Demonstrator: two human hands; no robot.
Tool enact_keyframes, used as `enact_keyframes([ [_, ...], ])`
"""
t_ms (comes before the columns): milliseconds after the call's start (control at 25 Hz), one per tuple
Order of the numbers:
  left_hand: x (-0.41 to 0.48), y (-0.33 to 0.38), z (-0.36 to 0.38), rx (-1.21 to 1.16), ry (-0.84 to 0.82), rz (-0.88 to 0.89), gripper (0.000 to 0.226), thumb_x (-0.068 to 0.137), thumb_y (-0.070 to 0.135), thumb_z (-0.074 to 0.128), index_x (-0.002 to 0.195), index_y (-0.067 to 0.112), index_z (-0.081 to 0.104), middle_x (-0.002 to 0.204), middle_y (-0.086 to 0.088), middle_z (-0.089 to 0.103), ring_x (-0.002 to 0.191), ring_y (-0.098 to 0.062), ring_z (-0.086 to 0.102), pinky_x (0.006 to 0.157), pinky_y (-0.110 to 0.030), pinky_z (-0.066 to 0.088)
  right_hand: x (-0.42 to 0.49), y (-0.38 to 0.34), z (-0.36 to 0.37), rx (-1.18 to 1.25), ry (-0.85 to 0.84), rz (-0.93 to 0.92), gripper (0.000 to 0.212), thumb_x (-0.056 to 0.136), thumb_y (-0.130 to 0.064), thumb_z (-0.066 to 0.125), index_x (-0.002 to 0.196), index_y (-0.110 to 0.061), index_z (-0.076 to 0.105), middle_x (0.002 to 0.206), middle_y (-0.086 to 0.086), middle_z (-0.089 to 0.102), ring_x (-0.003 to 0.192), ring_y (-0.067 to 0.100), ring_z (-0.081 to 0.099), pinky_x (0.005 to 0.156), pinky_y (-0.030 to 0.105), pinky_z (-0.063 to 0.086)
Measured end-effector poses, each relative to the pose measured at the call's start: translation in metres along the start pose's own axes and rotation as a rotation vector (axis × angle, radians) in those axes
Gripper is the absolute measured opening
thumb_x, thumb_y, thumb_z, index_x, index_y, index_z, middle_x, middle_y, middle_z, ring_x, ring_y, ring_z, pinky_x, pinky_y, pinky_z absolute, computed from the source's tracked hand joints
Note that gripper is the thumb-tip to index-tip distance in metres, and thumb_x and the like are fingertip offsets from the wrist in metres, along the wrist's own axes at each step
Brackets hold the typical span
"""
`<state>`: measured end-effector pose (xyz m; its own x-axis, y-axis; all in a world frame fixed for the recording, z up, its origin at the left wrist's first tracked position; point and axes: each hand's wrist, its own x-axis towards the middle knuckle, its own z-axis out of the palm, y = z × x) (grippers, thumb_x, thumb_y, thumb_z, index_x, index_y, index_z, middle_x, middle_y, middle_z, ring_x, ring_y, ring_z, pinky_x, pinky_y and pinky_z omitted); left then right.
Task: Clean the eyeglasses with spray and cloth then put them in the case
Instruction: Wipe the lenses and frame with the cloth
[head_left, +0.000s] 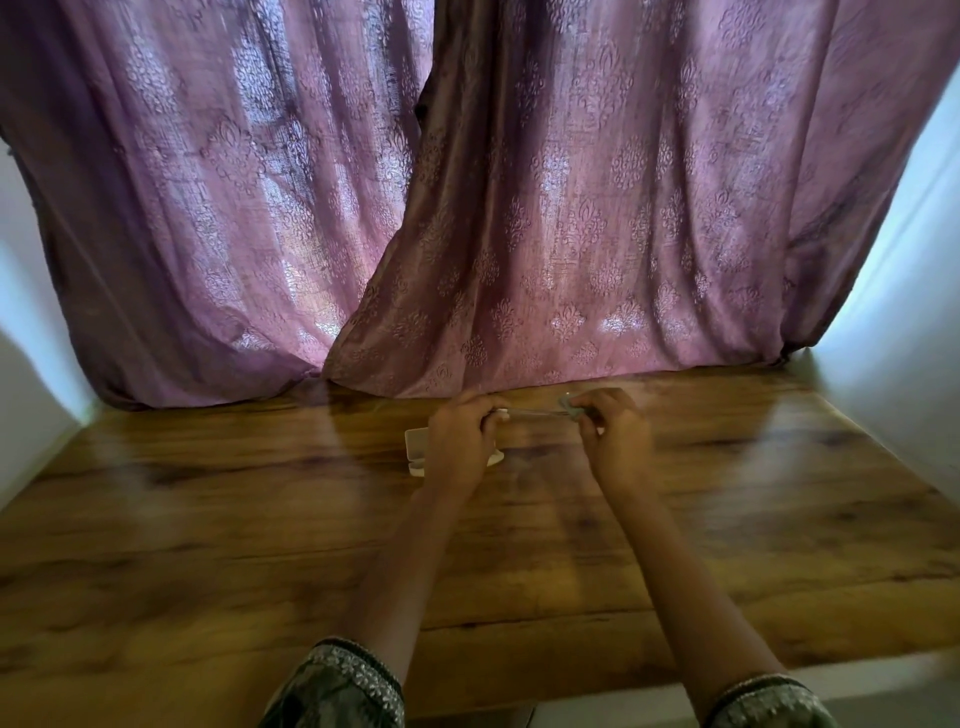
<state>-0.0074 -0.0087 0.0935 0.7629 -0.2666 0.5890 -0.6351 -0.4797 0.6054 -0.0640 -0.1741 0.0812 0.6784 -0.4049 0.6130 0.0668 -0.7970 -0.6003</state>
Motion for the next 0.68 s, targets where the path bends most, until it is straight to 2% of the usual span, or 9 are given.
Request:
enact_keyframes([
  [160, 0.001, 0.000, 0.003, 0.018, -0.001, 0.016, 0.016, 0.080, 0.005, 0.063, 0.092, 0.011, 0.073, 0.090, -0.006, 0.071, 0.080, -0.017, 0.064, 0.070, -0.008, 0.034, 0.000, -0.010, 0.001, -0.008, -0.042, 0.008, 0.031, 0.072, 0.011, 0.055, 0.092, -0.007, 0.070, 0.093, 0.010, 0.064, 0.076, 0.022, 0.062, 0.072, 0.039, 0.055],
  [280, 0.000, 0.002, 0.004, 0.019, -0.001, 0.066, 0.020, 0.077, 0.000, 0.064, 0.093, 0.010, 0.073, 0.087, -0.009, 0.071, 0.077, -0.020, 0.064, 0.071, -0.008, 0.033, -0.018, -0.037, 0.018, -0.025, -0.099, -0.110, 0.025, 0.078, 0.004, 0.059, 0.100, -0.005, 0.068, 0.091, 0.014, 0.065, 0.074, 0.025, 0.062, 0.066, 0.029, 0.050],
  [360, -0.001, 0.002, 0.004, 0.020, 0.005, 0.090, 0.021, 0.076, -0.001, 0.065, 0.093, 0.009, 0.073, 0.085, -0.010, 0.071, 0.075, -0.020, 0.064, 0.071, -0.007, 0.031, -0.022, -0.047, 0.024, 0.008, -0.085, -0.145, 0.025, 0.079, 0.002, 0.060, 0.101, -0.004, 0.067, 0.090, 0.014, 0.066, 0.071, 0.022, 0.061, 0.065, 0.026, 0.050],
  [440, -0.003, 0.000, 0.003, 0.010, 0.001, 0.075, 0.019, 0.078, 0.002, 0.064, 0.093, 0.009, 0.073, 0.086, -0.009, 0.071, 0.076, -0.018, 0.063, 0.071, -0.008, 0.032, -0.020, -0.041, 0.023, 0.039, -0.076, -0.147, 0.030, 0.076, 0.007, 0.059, 0.101, -0.006, 0.068, 0.090, 0.013, 0.066, 0.072, 0.016, 0.059, 0.068, 0.017, 0.046],
  [600, -0.002, -0.006, 0.000, -0.007, -0.018, 0.044, 0.014, 0.081, 0.008, 0.063, 0.091, 0.009, 0.073, 0.086, -0.005, 0.070, 0.075, -0.013, 0.061, 0.067, -0.010, 0.035, -0.010, -0.004, 0.004, -0.023, -0.053, -0.052, 0.027, 0.074, 0.007, 0.063, 0.094, -0.010, 0.068, 0.094, 0.008, 0.066, 0.074, 0.021, 0.063, 0.068, 0.031, 0.055],
  [680, 0.001, -0.007, 0.000, 0.011, -0.060, 0.061, 0.015, 0.082, 0.010, 0.063, 0.092, 0.010, 0.073, 0.087, -0.004, 0.070, 0.075, -0.011, 0.059, 0.068, -0.012, 0.035, -0.005, 0.009, -0.005, -0.027, -0.064, -0.036, 0.028, 0.071, 0.012, 0.062, 0.089, -0.008, 0.068, 0.095, 0.008, 0.065, 0.073, 0.019, 0.062, 0.067, 0.020, 0.053],
])
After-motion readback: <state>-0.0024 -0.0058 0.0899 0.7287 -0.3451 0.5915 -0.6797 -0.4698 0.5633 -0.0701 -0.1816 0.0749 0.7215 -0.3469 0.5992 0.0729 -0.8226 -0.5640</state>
